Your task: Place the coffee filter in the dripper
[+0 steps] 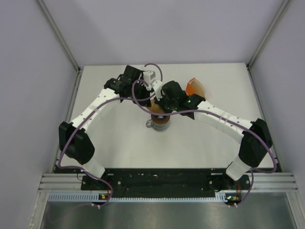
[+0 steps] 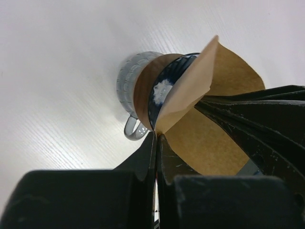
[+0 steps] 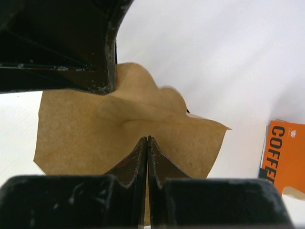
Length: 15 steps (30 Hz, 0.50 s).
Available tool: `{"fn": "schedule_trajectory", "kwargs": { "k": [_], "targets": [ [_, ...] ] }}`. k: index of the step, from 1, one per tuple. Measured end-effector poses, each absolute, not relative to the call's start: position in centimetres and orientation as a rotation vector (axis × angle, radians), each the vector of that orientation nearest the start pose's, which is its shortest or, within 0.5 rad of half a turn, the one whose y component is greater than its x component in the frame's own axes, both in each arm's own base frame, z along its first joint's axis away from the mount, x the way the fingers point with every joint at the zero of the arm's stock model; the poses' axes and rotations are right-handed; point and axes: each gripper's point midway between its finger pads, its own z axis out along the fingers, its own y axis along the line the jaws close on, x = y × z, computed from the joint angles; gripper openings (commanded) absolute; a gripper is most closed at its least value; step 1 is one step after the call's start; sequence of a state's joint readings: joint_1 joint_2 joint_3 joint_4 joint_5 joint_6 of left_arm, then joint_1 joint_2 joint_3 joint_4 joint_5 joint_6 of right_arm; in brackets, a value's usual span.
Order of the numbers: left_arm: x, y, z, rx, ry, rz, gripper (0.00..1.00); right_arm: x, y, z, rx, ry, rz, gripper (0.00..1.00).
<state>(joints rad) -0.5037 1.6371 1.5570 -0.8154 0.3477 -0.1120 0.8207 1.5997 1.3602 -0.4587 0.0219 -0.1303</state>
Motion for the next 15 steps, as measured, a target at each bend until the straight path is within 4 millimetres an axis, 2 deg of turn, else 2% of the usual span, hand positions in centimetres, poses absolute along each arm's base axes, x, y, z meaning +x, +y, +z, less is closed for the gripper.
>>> {"fn": "schedule_trajectory", "kwargs": {
  "k": [3, 7, 15],
  "targets": [
    [32.7, -24.3, 20.2, 0.616, 2.449, -0.643, 0.06, 31.2, 32.2, 18.1, -1.054, 2.056, 0.328, 0.00],
    [32.8, -23.9, 20.0, 0.610, 2.454, -0.620, 0.35, 31.2, 32.2, 17.9, -1.065, 2.066, 0.324, 0.00],
    [32.9, -23.1, 20.1, 0.558, 2.483, -0.658, 0.62, 30.6, 32.6, 17.7, -1.122, 2.059, 0.321, 0.00]
  ]
}}
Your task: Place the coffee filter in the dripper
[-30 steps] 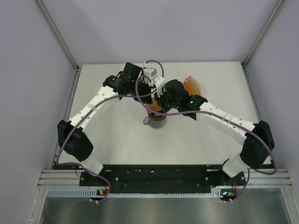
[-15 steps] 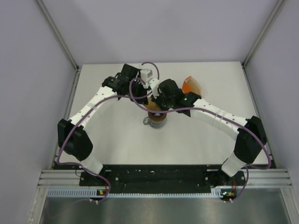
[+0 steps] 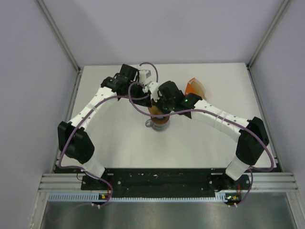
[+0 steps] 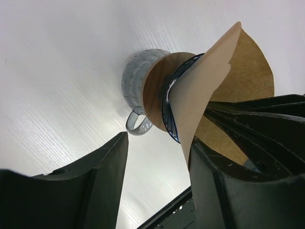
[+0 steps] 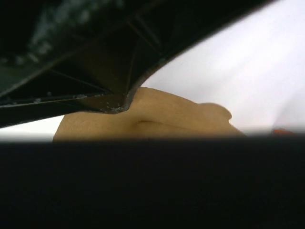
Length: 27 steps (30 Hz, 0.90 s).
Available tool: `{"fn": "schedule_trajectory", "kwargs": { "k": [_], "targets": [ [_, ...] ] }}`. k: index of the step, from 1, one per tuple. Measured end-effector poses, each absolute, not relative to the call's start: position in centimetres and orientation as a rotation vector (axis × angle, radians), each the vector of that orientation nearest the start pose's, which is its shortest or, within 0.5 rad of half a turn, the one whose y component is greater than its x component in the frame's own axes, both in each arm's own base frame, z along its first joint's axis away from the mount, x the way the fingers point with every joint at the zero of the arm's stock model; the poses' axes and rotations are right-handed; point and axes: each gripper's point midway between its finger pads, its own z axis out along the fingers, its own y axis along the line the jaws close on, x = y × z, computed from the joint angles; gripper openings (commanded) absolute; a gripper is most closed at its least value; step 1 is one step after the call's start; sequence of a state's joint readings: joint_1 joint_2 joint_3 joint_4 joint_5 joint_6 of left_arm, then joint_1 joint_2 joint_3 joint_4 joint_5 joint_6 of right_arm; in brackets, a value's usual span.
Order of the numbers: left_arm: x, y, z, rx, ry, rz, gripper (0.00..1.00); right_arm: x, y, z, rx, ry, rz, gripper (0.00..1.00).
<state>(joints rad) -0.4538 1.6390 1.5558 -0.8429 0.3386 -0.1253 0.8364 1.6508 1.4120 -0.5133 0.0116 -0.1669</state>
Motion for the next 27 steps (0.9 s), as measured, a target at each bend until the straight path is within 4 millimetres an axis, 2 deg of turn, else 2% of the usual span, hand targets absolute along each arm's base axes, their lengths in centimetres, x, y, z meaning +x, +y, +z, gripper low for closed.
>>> {"fn": "schedule_trajectory", "kwargs": {
  "k": [5, 12, 21, 27],
  "targets": [
    [32.6, -23.6, 21.2, 0.550, 2.468, -0.787, 0.70, 31.0, 34.0, 18.8, -1.149, 2.016, 0.345, 0.00],
    [33.1, -22.1, 22.4, 0.463, 2.460, -0.955, 0.73, 32.0, 35.3, 19.8, -1.169, 1.968, 0.343, 0.00],
    [32.7, -21.4, 21.4, 0.400, 2.506, -0.985, 0.73, 32.1, 35.7, 18.8, -1.205, 1.998, 0.343, 0.00],
    [32.5, -21.6, 21.6, 0.398, 2.508, -1.017, 0.71, 32.0, 35.6, 18.7, -1.210, 1.999, 0.338, 0.00]
  ]
}}
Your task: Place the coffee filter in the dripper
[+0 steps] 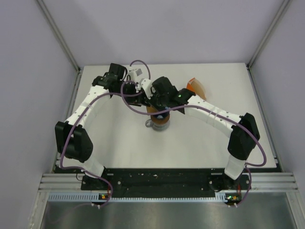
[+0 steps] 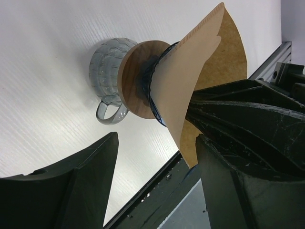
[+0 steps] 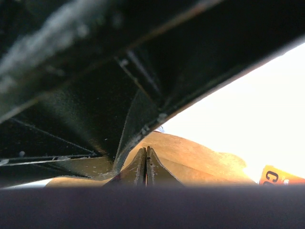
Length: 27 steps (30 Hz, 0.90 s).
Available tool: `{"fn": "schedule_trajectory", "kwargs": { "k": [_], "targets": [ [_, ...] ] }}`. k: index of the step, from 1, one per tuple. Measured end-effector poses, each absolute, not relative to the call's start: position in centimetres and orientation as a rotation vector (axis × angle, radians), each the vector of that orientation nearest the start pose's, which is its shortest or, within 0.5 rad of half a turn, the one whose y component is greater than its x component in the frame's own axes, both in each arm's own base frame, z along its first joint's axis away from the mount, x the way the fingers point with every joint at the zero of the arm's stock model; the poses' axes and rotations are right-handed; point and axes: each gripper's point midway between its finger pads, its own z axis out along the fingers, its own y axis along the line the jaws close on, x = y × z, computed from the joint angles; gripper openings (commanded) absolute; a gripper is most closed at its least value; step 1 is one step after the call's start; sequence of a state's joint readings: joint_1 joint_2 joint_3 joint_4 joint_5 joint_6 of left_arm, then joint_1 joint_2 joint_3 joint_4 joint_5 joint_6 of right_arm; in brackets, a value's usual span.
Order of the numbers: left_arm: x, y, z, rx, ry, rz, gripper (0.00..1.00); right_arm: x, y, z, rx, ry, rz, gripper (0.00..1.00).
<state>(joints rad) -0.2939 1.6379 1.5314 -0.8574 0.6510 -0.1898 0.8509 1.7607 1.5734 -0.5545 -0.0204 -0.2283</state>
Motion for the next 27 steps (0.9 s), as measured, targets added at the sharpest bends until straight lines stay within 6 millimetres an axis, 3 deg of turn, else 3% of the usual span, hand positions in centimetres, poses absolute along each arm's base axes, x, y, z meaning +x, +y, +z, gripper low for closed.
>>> {"fn": "schedule_trajectory", "kwargs": {
  "k": [11, 27],
  "targets": [
    [32.2, -21.5, 21.6, 0.442, 2.497, -1.012, 0.63, 31.7, 35.5, 18.7, -1.213, 1.998, 0.379, 0.00],
    [35.5, -19.0, 20.2, 0.676, 2.377, -0.509, 0.63, 29.4, 34.4, 17.2, -1.225, 2.093, 0.482, 0.00]
  ]
}}
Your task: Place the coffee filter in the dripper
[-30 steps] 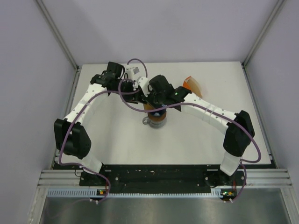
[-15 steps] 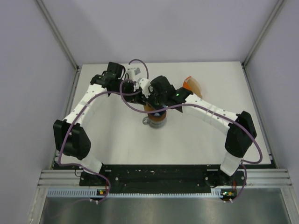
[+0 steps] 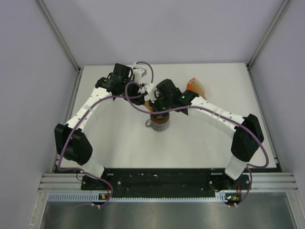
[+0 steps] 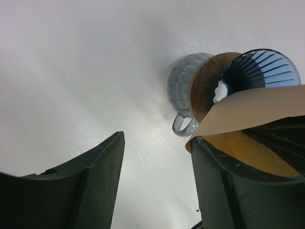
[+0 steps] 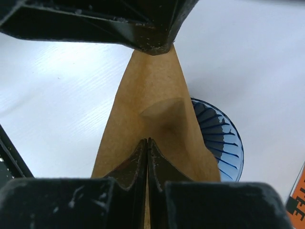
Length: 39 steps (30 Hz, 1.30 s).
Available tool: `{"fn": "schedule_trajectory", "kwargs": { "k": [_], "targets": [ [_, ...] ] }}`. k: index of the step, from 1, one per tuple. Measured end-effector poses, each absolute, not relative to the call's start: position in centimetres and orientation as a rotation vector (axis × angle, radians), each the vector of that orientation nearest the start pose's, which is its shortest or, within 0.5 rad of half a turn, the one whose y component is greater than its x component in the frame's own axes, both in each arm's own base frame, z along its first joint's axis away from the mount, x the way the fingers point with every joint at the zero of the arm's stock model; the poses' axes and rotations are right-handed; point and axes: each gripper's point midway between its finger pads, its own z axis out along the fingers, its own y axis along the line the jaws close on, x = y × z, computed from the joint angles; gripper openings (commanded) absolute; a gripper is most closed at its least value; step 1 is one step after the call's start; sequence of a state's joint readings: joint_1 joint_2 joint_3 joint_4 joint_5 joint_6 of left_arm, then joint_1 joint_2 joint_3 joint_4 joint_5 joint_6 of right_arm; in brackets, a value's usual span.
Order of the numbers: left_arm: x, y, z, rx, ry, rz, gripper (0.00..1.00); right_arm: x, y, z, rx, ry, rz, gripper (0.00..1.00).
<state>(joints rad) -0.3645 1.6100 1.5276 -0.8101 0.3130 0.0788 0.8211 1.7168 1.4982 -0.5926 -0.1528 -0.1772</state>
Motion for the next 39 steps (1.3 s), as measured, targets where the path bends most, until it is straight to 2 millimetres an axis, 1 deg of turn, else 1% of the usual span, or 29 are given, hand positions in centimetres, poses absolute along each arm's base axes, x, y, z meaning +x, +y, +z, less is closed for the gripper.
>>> {"fn": "schedule_trajectory", "kwargs": {
  "k": [3, 6, 8, 10, 12, 14, 16, 19, 21, 25, 27, 29, 32, 34, 39],
  "targets": [
    [36.0, -18.6, 20.2, 0.661, 2.374, -0.452, 0.65, 29.4, 34.4, 17.2, -1.218, 2.096, 0.492, 0.00],
    [36.3, -18.2, 20.2, 0.633, 2.378, -0.429, 0.70, 29.5, 34.3, 17.2, -1.214, 2.096, 0.489, 0.00],
    [36.4, -17.9, 20.3, 0.595, 2.387, -0.448, 0.73, 29.7, 34.3, 17.3, -1.209, 2.096, 0.478, 0.00],
    [36.5, -17.6, 20.5, 0.541, 2.396, -0.512, 0.77, 29.9, 34.1, 17.2, -1.197, 2.103, 0.459, 0.00],
    [36.9, -17.5, 21.6, 0.495, 2.371, -0.597, 0.78, 29.9, 33.1, 16.4, -1.186, 2.147, 0.423, 0.00],
    [37.0, -17.5, 23.2, 0.472, 2.322, -0.683, 0.79, 29.7, 32.0, 15.3, -1.184, 2.198, 0.389, 0.00],
    [36.5, -18.4, 25.3, 0.487, 2.270, -0.775, 0.79, 29.8, 31.4, 14.6, -1.180, 2.230, 0.361, 0.00],
    [35.8, -19.6, 27.4, 0.509, 2.213, -0.864, 0.77, 29.8, 31.3, 14.1, -1.184, 2.244, 0.351, 0.00],
    [35.5, -19.8, 27.9, 0.491, 2.210, -0.895, 0.77, 29.7, 31.3, 14.0, -1.187, 2.248, 0.351, 0.00],
    [35.6, -19.8, 27.6, 0.399, 2.252, -0.942, 0.75, 29.8, 31.4, 13.7, -1.196, 2.263, 0.347, 0.00],
    [35.6, -19.8, 27.2, 0.344, 2.275, -0.965, 0.75, 30.1, 31.7, 13.4, -1.198, 2.269, 0.343, 0.00],
    [35.6, -19.7, 26.2, 0.273, 2.310, -0.989, 0.74, 30.1, 31.6, 12.9, -1.205, 2.288, 0.331, 0.00],
    [35.5, -19.6, 24.9, 0.192, 2.356, -1.009, 0.71, 29.9, 31.4, 12.0, -1.218, 2.319, 0.317, 0.00],
    [35.5, -19.6, 24.3, 0.152, 2.372, -1.021, 0.67, 29.8, 31.3, 11.6, -1.219, 2.335, 0.313, 0.00],
    [35.6, -19.7, 22.8, 0.064, 2.391, -1.055, 0.64, 29.7, 31.2, 10.5, -1.210, 2.389, 0.282, 0.00]
  ]
}}
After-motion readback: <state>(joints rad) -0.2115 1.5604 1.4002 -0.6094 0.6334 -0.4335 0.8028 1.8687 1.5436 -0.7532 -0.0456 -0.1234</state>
